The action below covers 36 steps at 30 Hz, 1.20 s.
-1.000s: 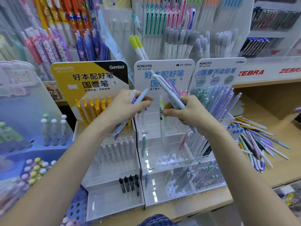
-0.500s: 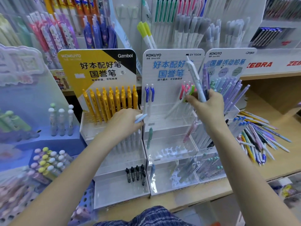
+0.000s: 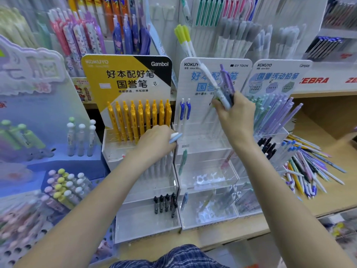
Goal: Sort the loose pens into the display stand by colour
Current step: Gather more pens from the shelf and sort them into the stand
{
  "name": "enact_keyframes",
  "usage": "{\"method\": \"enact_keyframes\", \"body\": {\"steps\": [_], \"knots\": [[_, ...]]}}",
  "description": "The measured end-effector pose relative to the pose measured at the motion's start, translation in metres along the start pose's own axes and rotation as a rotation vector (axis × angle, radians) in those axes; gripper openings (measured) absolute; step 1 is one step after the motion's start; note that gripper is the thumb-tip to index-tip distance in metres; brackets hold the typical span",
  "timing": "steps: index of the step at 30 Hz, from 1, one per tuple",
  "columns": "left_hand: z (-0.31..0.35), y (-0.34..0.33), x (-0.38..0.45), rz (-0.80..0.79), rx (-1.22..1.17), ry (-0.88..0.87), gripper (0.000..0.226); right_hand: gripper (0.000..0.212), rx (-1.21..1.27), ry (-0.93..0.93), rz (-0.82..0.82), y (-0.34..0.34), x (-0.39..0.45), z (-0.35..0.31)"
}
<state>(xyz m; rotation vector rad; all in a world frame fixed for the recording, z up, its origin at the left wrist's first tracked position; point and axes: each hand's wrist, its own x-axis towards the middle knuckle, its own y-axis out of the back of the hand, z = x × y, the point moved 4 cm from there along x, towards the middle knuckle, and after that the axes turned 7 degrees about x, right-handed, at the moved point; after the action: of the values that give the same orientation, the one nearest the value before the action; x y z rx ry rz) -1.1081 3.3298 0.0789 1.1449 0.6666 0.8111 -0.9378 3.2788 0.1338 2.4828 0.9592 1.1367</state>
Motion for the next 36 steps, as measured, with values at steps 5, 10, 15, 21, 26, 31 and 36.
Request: {"method": "enact_keyframes", "body": {"steps": [5,10,15,21,26,31,36], "knots": [[0.001,0.001,0.000,0.007,0.020,0.007,0.034,0.024,-0.105,-0.037,-0.164,-0.018,0.004,0.005],[0.001,0.001,0.001,0.023,0.024,0.011,0.026,0.024,-0.263,-0.099,-0.214,-0.033,-0.004,0.008],[-0.001,0.001,0.000,0.008,-0.041,0.018,0.013,0.026,-0.274,-0.149,-0.207,-0.037,-0.009,0.015],[0.000,0.010,-0.003,0.042,-0.111,0.023,0.019,0.036,-0.148,-0.171,-0.210,-0.026,-0.015,0.019],[0.011,0.038,-0.010,0.268,-1.020,0.009,0.007,0.043,-0.124,-0.085,-0.285,0.000,-0.039,0.010],[0.034,0.038,-0.004,0.235,-1.217,0.037,0.012,0.049,-0.288,0.032,-0.342,-0.001,-0.047,0.002],[0.014,0.045,-0.003,0.301,-1.246,0.106,0.014,0.038,0.235,-0.251,-0.477,0.024,-0.049,0.013]]}}
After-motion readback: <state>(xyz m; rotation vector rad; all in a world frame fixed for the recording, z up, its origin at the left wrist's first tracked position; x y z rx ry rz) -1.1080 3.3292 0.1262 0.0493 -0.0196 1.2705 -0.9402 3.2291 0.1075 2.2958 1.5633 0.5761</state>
